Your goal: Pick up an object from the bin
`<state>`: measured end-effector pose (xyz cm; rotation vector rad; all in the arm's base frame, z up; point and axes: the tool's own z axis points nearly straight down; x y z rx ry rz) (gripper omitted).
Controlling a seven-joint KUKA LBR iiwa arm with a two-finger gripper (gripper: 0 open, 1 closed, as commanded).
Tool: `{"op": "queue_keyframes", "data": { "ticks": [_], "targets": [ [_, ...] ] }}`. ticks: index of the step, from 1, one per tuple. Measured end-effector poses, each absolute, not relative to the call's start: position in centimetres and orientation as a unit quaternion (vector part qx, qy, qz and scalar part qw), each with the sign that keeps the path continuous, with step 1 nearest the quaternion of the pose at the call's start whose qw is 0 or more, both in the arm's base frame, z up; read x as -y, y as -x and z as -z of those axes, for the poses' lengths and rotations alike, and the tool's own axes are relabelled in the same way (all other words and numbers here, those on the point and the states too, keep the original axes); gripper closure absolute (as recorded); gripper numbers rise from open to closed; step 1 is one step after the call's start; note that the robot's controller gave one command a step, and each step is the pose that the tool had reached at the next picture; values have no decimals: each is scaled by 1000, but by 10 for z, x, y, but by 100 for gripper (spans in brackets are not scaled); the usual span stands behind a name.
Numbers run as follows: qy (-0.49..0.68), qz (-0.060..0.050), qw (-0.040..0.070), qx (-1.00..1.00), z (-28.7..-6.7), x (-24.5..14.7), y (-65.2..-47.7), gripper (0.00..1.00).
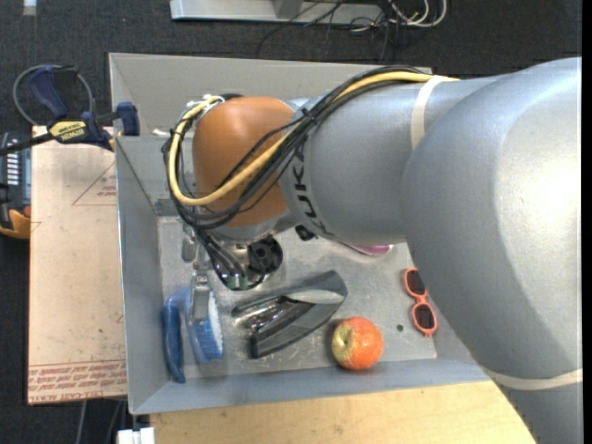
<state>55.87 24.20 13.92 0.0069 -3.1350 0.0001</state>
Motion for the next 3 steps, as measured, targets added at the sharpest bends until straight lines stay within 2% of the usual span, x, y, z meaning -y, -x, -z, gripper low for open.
{"op": "queue_keyframes", "data": {
  "ticks": [1,2,3],
  "targets": [
    [0,1,0,1000,-144,-241,-561,0],
    [205,3,1,979,-72,-248,-538,0],
    [92,2,-2,996,-137,-229,-557,0]
  ]
}}
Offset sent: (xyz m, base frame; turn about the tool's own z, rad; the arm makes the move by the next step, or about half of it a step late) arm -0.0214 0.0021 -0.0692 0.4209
